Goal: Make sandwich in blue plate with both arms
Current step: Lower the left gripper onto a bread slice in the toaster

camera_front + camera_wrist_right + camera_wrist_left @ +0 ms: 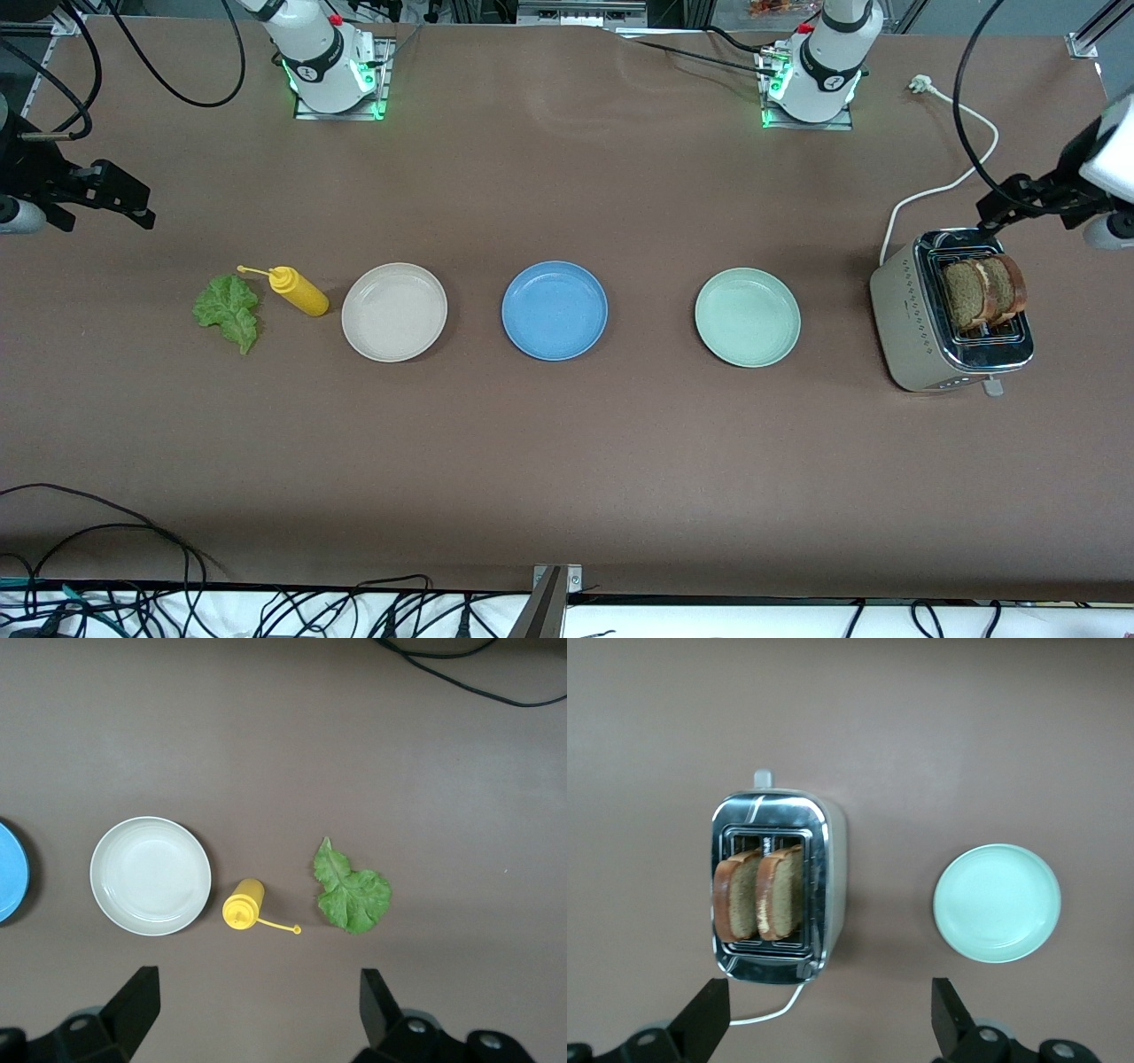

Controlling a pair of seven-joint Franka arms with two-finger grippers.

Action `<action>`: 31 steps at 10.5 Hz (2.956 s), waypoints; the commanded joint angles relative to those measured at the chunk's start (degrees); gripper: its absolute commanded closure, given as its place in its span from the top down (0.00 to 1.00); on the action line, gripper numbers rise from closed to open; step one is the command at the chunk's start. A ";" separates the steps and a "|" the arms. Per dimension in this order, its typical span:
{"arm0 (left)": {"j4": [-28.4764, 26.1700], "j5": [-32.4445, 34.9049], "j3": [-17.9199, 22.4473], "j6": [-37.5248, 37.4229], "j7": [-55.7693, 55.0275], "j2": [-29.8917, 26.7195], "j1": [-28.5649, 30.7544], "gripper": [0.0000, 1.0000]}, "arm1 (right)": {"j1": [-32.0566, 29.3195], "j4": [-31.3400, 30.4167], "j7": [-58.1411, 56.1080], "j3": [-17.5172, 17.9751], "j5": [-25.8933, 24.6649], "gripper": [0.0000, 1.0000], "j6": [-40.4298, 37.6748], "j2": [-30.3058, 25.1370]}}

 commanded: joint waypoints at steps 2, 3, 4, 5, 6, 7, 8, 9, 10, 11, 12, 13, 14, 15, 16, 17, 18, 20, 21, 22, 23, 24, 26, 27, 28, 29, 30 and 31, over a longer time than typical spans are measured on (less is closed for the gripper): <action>-6.19 0.32 2.01 4.97 2.36 2.30 1.15 1.00 | -0.44 0.72 0.16 0.62 -0.26 1.00 -0.52 0.03; -7.69 0.41 2.09 6.73 2.45 2.30 1.24 1.00 | -0.44 0.72 0.24 0.62 -0.26 1.00 -0.43 0.11; -8.66 0.41 2.62 7.97 2.45 2.48 1.24 1.00 | -0.44 0.72 0.24 0.62 -0.26 1.00 -0.60 0.12; -8.67 0.41 3.41 8.42 2.45 3.70 1.33 1.00 | -0.35 0.72 0.16 0.62 -0.26 1.00 -0.61 0.20; -8.76 0.41 4.02 8.60 2.45 4.66 1.50 1.00 | -0.35 0.72 0.16 0.62 -0.26 1.00 -0.61 0.46; -8.84 0.41 4.03 9.38 2.63 5.37 2.29 1.00 | -0.35 0.72 0.24 0.70 -0.26 1.00 -0.43 0.47; -9.89 0.41 4.12 10.78 4.63 5.64 2.65 1.00 | -0.35 0.72 0.16 0.71 -0.26 1.00 -0.60 0.47; -10.94 0.32 4.47 11.84 6.30 5.73 3.08 1.00 | -0.35 0.72 0.16 0.79 -0.26 1.00 -0.78 0.47; -11.22 0.41 4.56 12.28 6.41 5.82 3.18 1.00 | -0.27 0.72 0.16 0.79 -0.26 1.00 -0.78 0.47; -11.22 0.41 4.56 12.29 6.32 5.73 3.09 1.00 | -0.26 0.72 0.16 0.79 -0.26 1.00 -0.78 0.47; -11.13 0.41 4.56 12.29 6.15 5.64 3.09 1.00 | -0.26 0.72 0.16 0.79 -0.26 1.00 -0.70 0.47; -10.87 0.32 4.47 12.12 5.53 5.38 2.91 1.00 | -0.26 0.72 0.16 0.79 -0.26 1.00 -0.69 0.47; -10.52 0.32 4.38 11.59 5.01 4.77 2.39 1.00 | -0.26 0.72 0.16 0.79 -0.26 1.00 -0.69 0.47; -9.99 0.24 4.12 10.28 3.96 3.98 1.86 1.00 | -0.26 0.72 0.16 0.79 -0.26 1.00 -0.69 0.47; -9.81 0.24 3.77 9.31 2.64 2.67 0.90 1.00 | -0.26 0.72 0.16 0.79 -0.26 1.00 -0.69 0.47; -9.90 0.15 3.59 8.87 2.19 1.78 0.54 1.00 | -0.26 0.72 0.16 0.79 -0.26 1.00 -0.69 0.47; -9.90 0.15 3.33 8.77 2.10 1.60 0.45 1.00 | -0.26 0.72 0.16 0.79 -0.26 1.00 -0.69 0.47; -9.90 0.15 3.33 8.77 2.19 1.16 0.45 1.00 | -0.26 0.72 0.16 0.79 -0.26 1.00 -0.69 0.47; -9.90 0.15 3.33 8.69 2.19 1.16 0.54 1.00 | -0.26 0.72 0.16 0.79 -0.26 1.00 -0.78 0.47; -9.90 0.15 3.33 8.60 2.19 1.16 0.54 1.00 | -0.26 0.72 0.16 0.88 -0.26 1.00 -0.78 0.47; -9.99 0.15 3.33 8.60 2.19 1.16 0.54 1.00 | -0.35 0.72 0.16 0.88 -0.26 1.00 -0.70 0.47; -9.99 0.15 3.33 8.60 2.19 1.16 0.54 1.00 | -0.27 0.72 0.16 0.79 -0.26 1.00 -0.78 0.47; -10.16 0.15 3.41 8.60 2.36 1.25 0.54 1.00 | -0.26 0.72 0.07 0.88 -0.26 1.00 -0.87 0.47; -10.69 0.15 3.41 8.69 2.45 1.51 0.80 1.00 | -0.09 0.63 0.07 0.97 -0.26 1.00 -0.87 0.47; -10.78 0.15 3.59 8.95 2.63 2.03 1.15 1.00 | -0.09 0.72 0.07 0.97 -0.35 1.00 -0.87 0.47; -10.87 0.15 3.68 9.04 2.71 2.73 1.24 1.00 | -0.18 0.72 0.07 0.97 -0.35 1.00 -0.78 0.55; -10.87 0.15 3.76 9.21 2.80 3.52 1.42 1.00 | -0.18 0.63 0.07 0.97 -0.35 1.00 -0.96 0.56; -10.87 0.15 3.94 9.30 2.89 4.40 1.68 1.00 | -0.09 0.63 0.07 0.97 -0.35 1.00 -0.96 0.56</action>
